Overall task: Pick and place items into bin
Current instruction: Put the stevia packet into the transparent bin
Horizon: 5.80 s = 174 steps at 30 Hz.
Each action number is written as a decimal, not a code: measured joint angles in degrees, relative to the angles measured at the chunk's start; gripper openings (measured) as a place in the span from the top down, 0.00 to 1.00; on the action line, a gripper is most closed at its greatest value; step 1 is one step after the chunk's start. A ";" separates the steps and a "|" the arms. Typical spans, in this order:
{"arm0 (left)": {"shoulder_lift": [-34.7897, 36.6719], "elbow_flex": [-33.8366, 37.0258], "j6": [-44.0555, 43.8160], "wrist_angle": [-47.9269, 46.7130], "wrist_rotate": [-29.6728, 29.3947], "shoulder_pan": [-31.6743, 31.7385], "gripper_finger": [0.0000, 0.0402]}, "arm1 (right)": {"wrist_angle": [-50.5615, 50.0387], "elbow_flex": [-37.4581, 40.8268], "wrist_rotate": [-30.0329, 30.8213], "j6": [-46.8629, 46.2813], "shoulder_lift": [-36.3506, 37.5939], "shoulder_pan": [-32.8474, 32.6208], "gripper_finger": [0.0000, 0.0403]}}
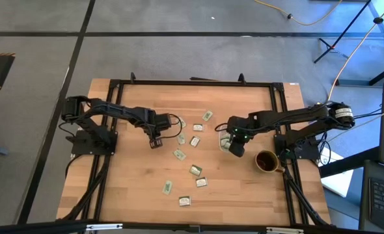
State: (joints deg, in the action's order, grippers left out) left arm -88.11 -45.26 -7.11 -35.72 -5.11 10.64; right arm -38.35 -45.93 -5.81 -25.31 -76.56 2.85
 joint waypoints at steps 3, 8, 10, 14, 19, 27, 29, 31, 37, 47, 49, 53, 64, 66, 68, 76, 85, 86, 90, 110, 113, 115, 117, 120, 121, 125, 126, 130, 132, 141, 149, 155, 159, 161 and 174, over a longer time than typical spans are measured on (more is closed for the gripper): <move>2.75 -0.57 1.97 5.02 0.33 -0.97 0.99 | 1.94 -0.01 0.39 0.30 1.96 0.00 0.89; 5.57 -0.56 5.40 18.87 9.39 -2.07 0.99 | 9.68 -0.02 0.36 7.89 4.81 -0.02 0.89; 5.56 -0.57 7.36 26.30 15.17 -2.63 1.00 | 14.72 -0.02 0.32 14.17 5.41 -0.25 0.89; 5.04 -0.68 11.11 42.92 26.75 -3.79 0.99 | 25.18 -0.07 0.25 20.66 5.32 -1.28 0.89; 4.59 -0.68 15.42 55.56 30.54 -5.69 0.99 | 33.57 -0.09 -1.39 23.68 4.99 -3.03 0.89; 4.53 -0.68 19.56 64.81 30.55 -8.44 0.99 | 37.87 0.00 -4.21 24.37 3.85 -4.94 0.78; 4.06 -0.72 20.38 66.47 30.70 -9.17 0.99 | 42.01 0.00 -4.30 24.71 3.27 -5.42 0.70; 3.26 -0.70 20.54 68.63 32.35 -9.67 0.99 | 46.02 0.00 -4.38 25.64 2.61 -5.75 0.63; 0.15 -0.72 19.60 78.19 42.04 -10.28 0.99 | 51.89 0.00 -4.38 30.66 1.16 -6.57 0.49; -1.10 -0.74 19.75 84.89 43.30 -10.13 0.99 | 54.49 0.00 -4.32 33.91 1.12 -7.97 0.45; -1.10 -0.74 19.82 85.72 43.35 -10.13 0.99 | 56.13 0.00 -4.34 34.95 1.10 -8.75 0.45; -1.10 -0.76 19.89 85.72 43.35 -10.13 0.99 | 59.85 -0.02 -4.32 36.36 -0.44 -10.33 0.45; -1.10 -0.76 19.99 87.42 43.35 -10.13 0.99 | 70.02 -0.04 -4.28 37.98 -5.74 -11.37 0.45; -1.10 -0.76 19.93 87.46 43.35 -10.13 0.99 | 71.18 -0.04 -4.28 38.02 -5.74 -11.37 0.45; -1.10 -0.76 20.19 87.47 43.35 -10.11 0.99 | 72.22 -0.04 -4.35 38.02 -5.74 -11.37 0.45; -1.10 -0.76 20.34 90.21 43.30 -10.06 0.99 | 72.31 -0.04 -4.84 36.58 -6.27 -11.37 0.45; -1.23 -0.79 21.26 91.53 43.26 -10.06 0.99 | 74.19 -0.04 -6.32 37.59 -6.75 -11.37 0.45; -1.32 -0.79 21.28 91.51 43.26 -10.06 0.99 | 74.50 -0.04 -6.35 37.63 -6.75 -11.37 0.45; -1.41 -0.79 21.33 91.67 43.17 -10.04 0.99 | 75.20 -0.07 -6.46 37.72 -6.72 -11.37 0.45; -1.43 -0.79 21.38 92.58 42.38 -9.78 0.99 | 77.99 -0.09 -9.06 36.10 -7.12 -11.37 0.58; -1.43 -0.79 21.37 92.58 42.41 -9.80 0.99 | 78.00 -0.09 -9.03 36.07 -7.12 -11.34 0.61; -1.43 -0.79 21.37 92.58 42.39 -9.80 0.99 | 78.00 -0.09 -8.94 36.08 -7.12 -11.34 0.64; -1.43 -0.79 21.37 92.56 42.41 -9.80 0.99 | 77.99 -0.09 -8.91 36.08 -7.12 -11.34 0.67; -1.43 -0.79 21.37 92.25 42.40 -9.80 0.99 | 77.99 -0.09 -8.89 36.08 -7.12 -11.34 0.73; -1.43 -0.79 21.37 91.82 42.40 -9.80 0.99 | 77.99 -0.09 -8.89 36.08 -7.12 -11.34 0.75; -1.48 -0.79 21.37 89.89 42.17 -9.80 0.99 | 77.98 -0.09 -8.89 36.08 -7.12 -11.34 0.84; -1.48 -0.79 21.37 89.55 42.10 -9.80 0.99 | 77.97 -0.09 -8.89 36.08 -7.12 -11.34 0.87; -1.48 -0.79 21.37 89.50 41.68 -9.80 0.98 | 77.99 -0.09 -8.90 36.14 -7.12 -11.32 0.97; -1.48 -0.79 21.37 89.50 41.46 -9.84 0.98 | 77.99 -0.09 -8.93 36.15 -7.12 -11.32 0.99; -0.90 -0.79 17.41 88.35 43.32 -9.38 0.81 | 77.00 -0.09 -8.54 35.93 -6.34 -11.31 0.99; 2.28 -0.79 19.79 68.82 40.98 -6.03 0.72 | 55.32 -0.09 2.09 26.36 1.58 -10.58 0.99; 2.24 -0.79 28.54 51.49 29.31 -7.35 0.73 | 29.78 -0.07 3.72 11.70 5.84 -7.03 1.00; 2.24 -0.76 25.76 45.17 22.62 -9.88 0.74 | 23.58 1.33 3.77 7.21 5.12 -4.80 0.99; 2.24 -0.76 23.59 42.91 22.02 -11.18 0.75 | 22.04 2.21 3.53 5.72 4.01 -3.80 0.99; 2.24 -0.76 13.74 34.85 19.74 -19.55 0.75 | 10.28 2.38 -0.04 3.07 -4.34 -0.06 0.99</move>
State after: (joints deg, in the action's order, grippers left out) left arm -85.86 -46.02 6.63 -0.87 14.63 -8.91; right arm -28.08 -43.55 -5.85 -22.24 -80.90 2.79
